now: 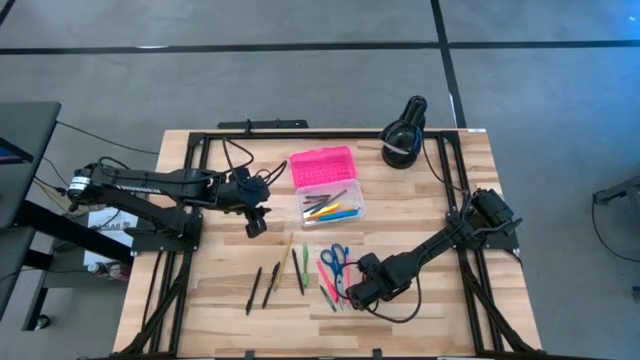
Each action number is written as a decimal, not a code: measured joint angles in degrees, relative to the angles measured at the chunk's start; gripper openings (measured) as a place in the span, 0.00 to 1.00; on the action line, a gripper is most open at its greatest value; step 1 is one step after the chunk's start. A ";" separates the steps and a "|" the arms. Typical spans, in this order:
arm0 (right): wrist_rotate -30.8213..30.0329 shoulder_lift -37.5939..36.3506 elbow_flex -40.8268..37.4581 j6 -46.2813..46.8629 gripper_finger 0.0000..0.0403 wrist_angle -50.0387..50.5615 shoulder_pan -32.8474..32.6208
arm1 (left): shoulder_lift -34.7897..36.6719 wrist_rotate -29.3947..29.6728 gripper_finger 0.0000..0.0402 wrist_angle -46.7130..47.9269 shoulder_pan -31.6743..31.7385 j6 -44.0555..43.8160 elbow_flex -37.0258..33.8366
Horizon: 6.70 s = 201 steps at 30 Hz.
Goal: Pick & place school supplies into a supply box
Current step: Put the red crayon into the pink supply box, then put the black pen into the pink supply box
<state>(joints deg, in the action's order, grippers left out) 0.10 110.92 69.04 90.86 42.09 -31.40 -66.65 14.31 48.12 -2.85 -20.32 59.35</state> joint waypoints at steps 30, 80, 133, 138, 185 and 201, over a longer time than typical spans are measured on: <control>-13.80 -15.27 -0.26 -16.81 0.00 7.78 5.56 | 0.00 4.52 0.35 -0.34 0.00 0.28 -0.01; -7.27 2.78 9.63 -104.02 0.04 -17.46 38.86 | 0.00 14.91 0.35 -8.33 -7.21 -14.78 -0.02; -29.22 -26.74 8.48 -47.23 0.25 11.89 7.98 | -18.72 -6.29 0.35 -1.91 -33.64 -80.62 -4.02; -29.20 -26.47 8.48 -47.23 0.25 13.52 7.28 | -23.34 -9.20 0.35 -6.93 -33.62 -81.07 -4.00; -28.89 -26.34 8.46 -47.84 0.25 14.71 7.54 | -27.27 -6.53 0.35 -5.71 -33.61 -75.65 -5.36; -28.96 -26.34 8.46 -47.85 0.25 14.91 7.86 | -27.28 -7.01 0.35 -10.46 -33.66 -76.64 -8.55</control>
<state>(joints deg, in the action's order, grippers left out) -28.86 84.58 77.49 43.02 56.99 -23.54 -93.93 7.29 37.66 -36.51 -96.96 50.81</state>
